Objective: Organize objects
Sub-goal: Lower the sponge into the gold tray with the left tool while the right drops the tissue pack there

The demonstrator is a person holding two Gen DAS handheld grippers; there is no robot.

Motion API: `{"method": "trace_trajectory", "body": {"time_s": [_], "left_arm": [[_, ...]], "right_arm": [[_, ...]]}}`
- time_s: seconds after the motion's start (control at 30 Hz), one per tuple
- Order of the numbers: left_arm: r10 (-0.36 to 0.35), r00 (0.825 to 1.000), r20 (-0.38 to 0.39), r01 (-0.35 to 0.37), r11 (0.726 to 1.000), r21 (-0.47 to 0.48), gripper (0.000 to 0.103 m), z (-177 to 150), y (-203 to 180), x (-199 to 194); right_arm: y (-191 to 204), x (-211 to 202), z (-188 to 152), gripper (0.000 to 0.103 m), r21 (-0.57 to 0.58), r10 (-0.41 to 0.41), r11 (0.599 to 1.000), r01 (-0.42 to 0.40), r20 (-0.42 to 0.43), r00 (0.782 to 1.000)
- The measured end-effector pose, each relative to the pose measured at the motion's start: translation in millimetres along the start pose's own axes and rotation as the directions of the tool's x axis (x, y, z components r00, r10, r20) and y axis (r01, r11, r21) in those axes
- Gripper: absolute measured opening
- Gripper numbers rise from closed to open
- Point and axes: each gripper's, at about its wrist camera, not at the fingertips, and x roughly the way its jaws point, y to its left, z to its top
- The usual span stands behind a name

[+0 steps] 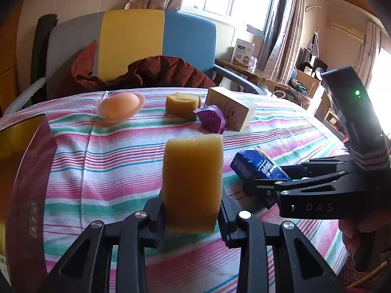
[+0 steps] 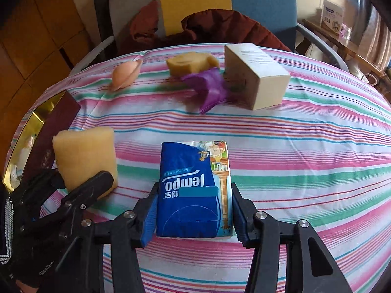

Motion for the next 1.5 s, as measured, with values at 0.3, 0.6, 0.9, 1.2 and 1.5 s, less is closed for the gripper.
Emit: {"method": "trace_trajectory", "body": {"time_s": [0.3, 0.6, 0.9, 1.2, 1.5], "left_arm": [[-0.058, 0.998, 0.024, 0.060, 0.996, -0.070, 0.034, -23.9, 12.2, -41.6], [-0.039, 0.992, 0.117, 0.058, 0.986, -0.159, 0.034, -12.8, 41.5, -91.2], [0.113, 0.983, 0.145, -0.053, 0.929, -0.367, 0.034, -4.1, 118.3, -118.1], [0.202, 0.979, 0.016, -0.169, 0.860, -0.482, 0.036, -17.5, 162.4, -107.0], [0.251, 0.968, -0.001, -0.221, 0.849, -0.480, 0.046, -37.0, 160.5, -118.1]], "right_arm": [[3.4, 6.1, 2.2, 0.053, -0.047, -0.029, 0.998, 0.030, 0.023, 0.999], [2.6, 4.6, 1.1, 0.053, -0.047, -0.028, 0.998, 0.030, 0.028, 0.999], [3.0, 4.7, 0.9, 0.053, -0.047, -0.032, 0.998, 0.034, 0.033, 0.999], [4.2, 4.5, 0.2, 0.053, -0.053, -0.036, 0.998, 0.038, 0.038, 0.999], [4.9, 4.4, -0.5, 0.054, -0.058, -0.036, 0.998, 0.038, 0.042, 0.998]]}}
